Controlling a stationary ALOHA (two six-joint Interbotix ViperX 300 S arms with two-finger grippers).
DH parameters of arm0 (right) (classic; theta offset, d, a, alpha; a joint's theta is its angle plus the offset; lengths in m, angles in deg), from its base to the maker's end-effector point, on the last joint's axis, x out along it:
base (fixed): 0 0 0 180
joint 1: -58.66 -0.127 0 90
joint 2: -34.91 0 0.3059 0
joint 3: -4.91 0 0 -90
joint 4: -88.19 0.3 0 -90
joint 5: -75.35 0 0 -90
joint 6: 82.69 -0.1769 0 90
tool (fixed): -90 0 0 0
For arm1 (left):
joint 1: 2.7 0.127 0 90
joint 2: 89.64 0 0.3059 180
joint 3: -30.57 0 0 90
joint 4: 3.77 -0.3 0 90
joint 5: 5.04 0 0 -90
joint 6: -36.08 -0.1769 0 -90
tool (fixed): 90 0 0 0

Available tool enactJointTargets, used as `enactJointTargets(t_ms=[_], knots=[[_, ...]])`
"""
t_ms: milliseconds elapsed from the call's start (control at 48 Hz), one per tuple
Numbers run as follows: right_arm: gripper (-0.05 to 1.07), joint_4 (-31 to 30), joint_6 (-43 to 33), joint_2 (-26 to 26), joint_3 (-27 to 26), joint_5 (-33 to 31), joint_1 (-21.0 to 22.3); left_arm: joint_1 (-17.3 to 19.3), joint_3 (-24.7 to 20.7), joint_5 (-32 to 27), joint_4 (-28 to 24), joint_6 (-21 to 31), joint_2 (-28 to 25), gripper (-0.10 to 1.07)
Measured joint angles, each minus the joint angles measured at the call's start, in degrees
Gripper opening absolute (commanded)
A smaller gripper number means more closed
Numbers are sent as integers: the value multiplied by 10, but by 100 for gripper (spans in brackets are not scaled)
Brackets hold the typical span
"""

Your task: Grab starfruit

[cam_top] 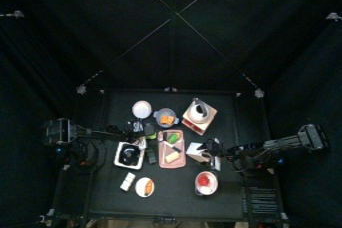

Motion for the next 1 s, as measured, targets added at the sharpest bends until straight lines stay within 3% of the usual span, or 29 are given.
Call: enactJointTargets(t_ms=[729, 1000], knots=[[103, 0, 0, -1, 2, 0, 0, -7, -9, -22, -5, -1, -48, 102], [103, 0, 1, -1, 2, 0, 0, -6, -9, -41, -11, 0, -48, 94]])
